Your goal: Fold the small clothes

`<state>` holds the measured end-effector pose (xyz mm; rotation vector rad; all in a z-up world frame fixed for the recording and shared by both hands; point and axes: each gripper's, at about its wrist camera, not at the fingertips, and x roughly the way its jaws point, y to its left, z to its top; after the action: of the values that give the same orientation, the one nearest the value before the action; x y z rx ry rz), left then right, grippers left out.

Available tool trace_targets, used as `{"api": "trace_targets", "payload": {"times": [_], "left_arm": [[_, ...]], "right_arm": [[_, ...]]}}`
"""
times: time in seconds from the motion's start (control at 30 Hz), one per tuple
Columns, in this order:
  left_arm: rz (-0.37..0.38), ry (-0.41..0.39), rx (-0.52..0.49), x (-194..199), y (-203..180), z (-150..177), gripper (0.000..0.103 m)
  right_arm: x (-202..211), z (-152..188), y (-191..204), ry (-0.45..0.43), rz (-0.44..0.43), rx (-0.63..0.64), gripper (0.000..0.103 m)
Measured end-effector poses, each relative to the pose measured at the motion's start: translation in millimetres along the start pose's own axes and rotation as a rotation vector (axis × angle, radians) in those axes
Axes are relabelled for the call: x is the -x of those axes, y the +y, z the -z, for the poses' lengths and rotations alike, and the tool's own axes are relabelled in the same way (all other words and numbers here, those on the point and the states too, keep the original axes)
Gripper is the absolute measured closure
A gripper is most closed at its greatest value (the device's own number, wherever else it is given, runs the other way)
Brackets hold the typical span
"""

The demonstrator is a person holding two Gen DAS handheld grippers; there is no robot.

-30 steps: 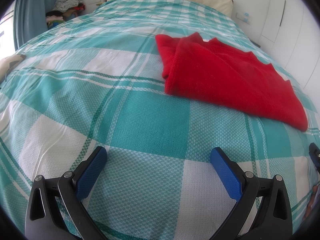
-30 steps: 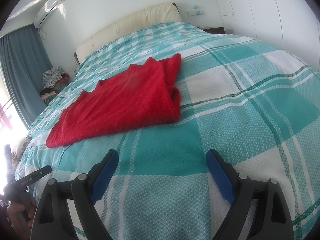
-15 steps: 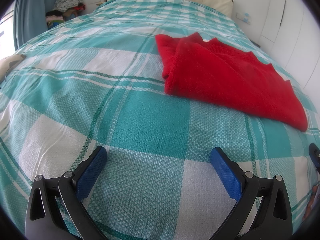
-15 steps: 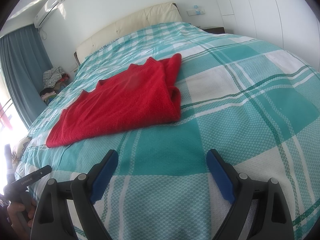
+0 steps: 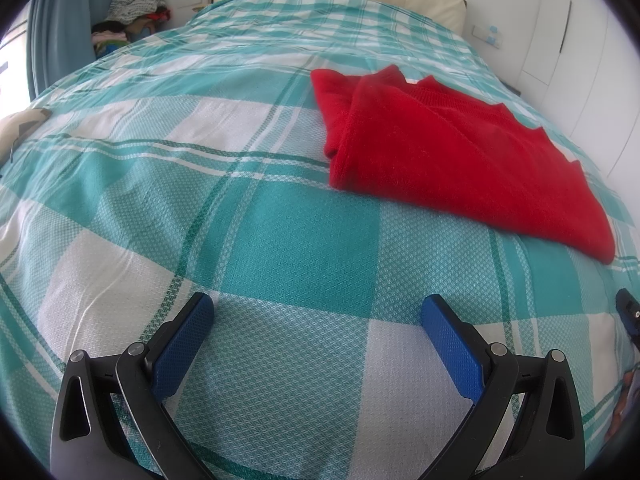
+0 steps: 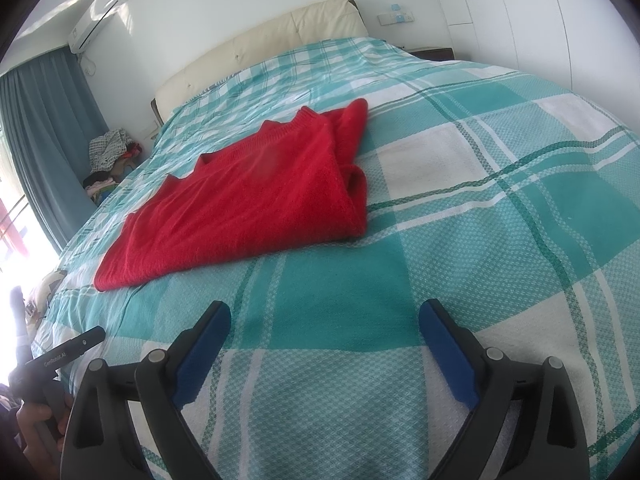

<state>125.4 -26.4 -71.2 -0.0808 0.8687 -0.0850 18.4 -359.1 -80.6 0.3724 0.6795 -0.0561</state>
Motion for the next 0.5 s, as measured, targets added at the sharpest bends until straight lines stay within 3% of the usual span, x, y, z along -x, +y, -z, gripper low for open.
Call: {"api": "trace_targets", "payload": {"times": [0.17,0.27,0.5], "left_arm": [[0.001,-0.001,0.003,-0.5,0.2,0.0,0.000],[0.001,-0.003,0.007,-1.4,0.3,0.1,0.000],[-0.001,-0.003,0.007,-1.7,-0.1,0.2,0.000]], "right_arm": [[-3.9,-1.4,-0.6,0.014,-0.003,-0.002,0.008],[-12.4,-5.2,3.7,0.057,-0.011,0.026,0.000],[-30.1,-4.5,40.4,0.168,0.174,0.252,0.000]]}}
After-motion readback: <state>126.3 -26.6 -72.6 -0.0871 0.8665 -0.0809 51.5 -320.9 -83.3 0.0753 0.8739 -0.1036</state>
